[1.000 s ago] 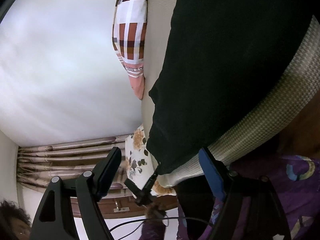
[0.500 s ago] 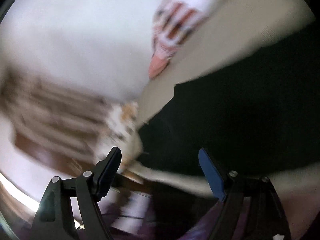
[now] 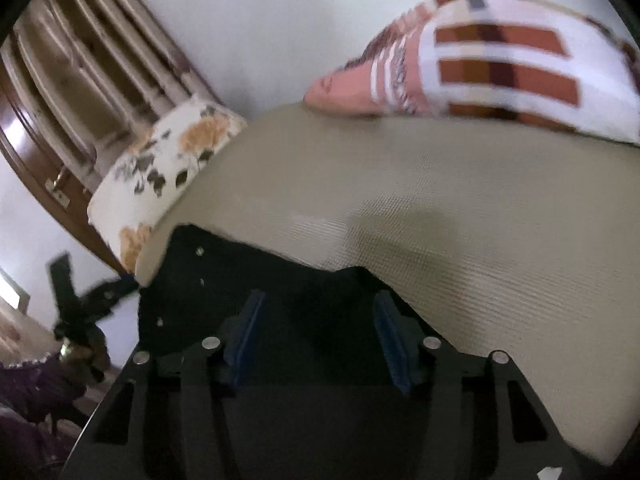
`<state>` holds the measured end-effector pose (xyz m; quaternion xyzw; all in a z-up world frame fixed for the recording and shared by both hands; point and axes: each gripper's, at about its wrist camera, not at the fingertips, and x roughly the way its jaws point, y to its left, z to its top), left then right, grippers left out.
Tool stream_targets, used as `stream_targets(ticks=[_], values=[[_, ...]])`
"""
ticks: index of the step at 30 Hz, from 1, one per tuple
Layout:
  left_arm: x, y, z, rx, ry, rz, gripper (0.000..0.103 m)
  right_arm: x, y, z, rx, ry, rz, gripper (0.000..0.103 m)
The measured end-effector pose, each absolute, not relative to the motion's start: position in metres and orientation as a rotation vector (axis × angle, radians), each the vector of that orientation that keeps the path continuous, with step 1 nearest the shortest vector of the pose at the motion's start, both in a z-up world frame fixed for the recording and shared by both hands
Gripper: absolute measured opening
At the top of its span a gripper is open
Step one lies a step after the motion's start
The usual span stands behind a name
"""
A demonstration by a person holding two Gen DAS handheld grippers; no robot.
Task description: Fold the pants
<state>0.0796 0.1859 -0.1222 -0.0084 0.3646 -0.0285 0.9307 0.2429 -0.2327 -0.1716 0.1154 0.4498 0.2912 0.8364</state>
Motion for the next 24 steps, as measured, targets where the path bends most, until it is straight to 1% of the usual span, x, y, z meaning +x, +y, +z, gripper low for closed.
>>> stream_targets(ticks=[1,2,3,4,5,6,8,10,12,13,14,16,18,22,23,24], values=[[0.08,0.181,-0.117,-0.013,0.728,-0.086,0.066,0.249,-0.23,-0.177,0.223,0.975,0.61,0.052],[0.082,0.176,-0.114,-0.002,0.726,-0.107,0.069,0.255,-0.227,-0.184,0.201,1.0,0.602,0.05],[0.086,0.168,-0.114,0.018,0.737,-0.121,0.069,0.259,-0.225,-0.19,0.197,1.018,0.613,0.044],[0.091,0.16,-0.117,0.039,0.755,-0.135,0.069,0.261,-0.226,-0.195,0.203,1.033,0.628,0.041],[0.097,0.152,-0.123,0.058,0.778,-0.154,0.069,0.263,-0.224,-0.197,0.209,1.04,0.642,0.035],[0.102,0.147,-0.129,0.071,0.799,-0.161,0.069,0.263,-0.223,-0.198,0.198,1.04,0.648,0.023],[0.11,0.14,-0.145,0.094,0.851,-0.153,0.069,0.266,-0.22,-0.198,0.182,1.032,0.639,0.014],[0.119,0.141,-0.165,0.06,0.922,-0.14,0.069,0.268,-0.222,-0.201,0.201,1.029,0.637,0.012],[0.124,0.157,-0.175,-0.07,0.948,-0.146,0.075,0.269,-0.221,-0.205,0.195,1.023,0.617,0.008],[0.126,0.164,-0.178,-0.12,0.959,-0.136,0.084,0.27,-0.22,-0.206,0.191,1.017,0.601,0.008],[0.129,0.169,-0.182,-0.152,0.972,-0.131,0.09,0.271,-0.22,-0.207,0.182,1.006,0.58,0.007],[0.129,0.174,-0.184,-0.18,0.967,-0.136,0.091,0.275,-0.216,-0.207,0.135,0.997,0.537,0.007],[0.128,0.168,-0.183,-0.135,0.962,-0.124,0.091,0.279,-0.208,-0.208,0.09,0.994,0.509,0.007],[0.125,0.171,-0.187,-0.142,0.947,-0.108,0.099,0.28,-0.204,-0.207,0.053,0.983,0.488,0.006],[0.124,0.171,-0.187,-0.131,0.94,-0.105,0.1,0.278,-0.202,-0.207,0.045,0.975,0.479,0.006],[0.124,0.17,-0.188,-0.127,0.932,-0.102,0.101,0.277,-0.202,-0.206,0.039,0.965,0.476,0.01]])
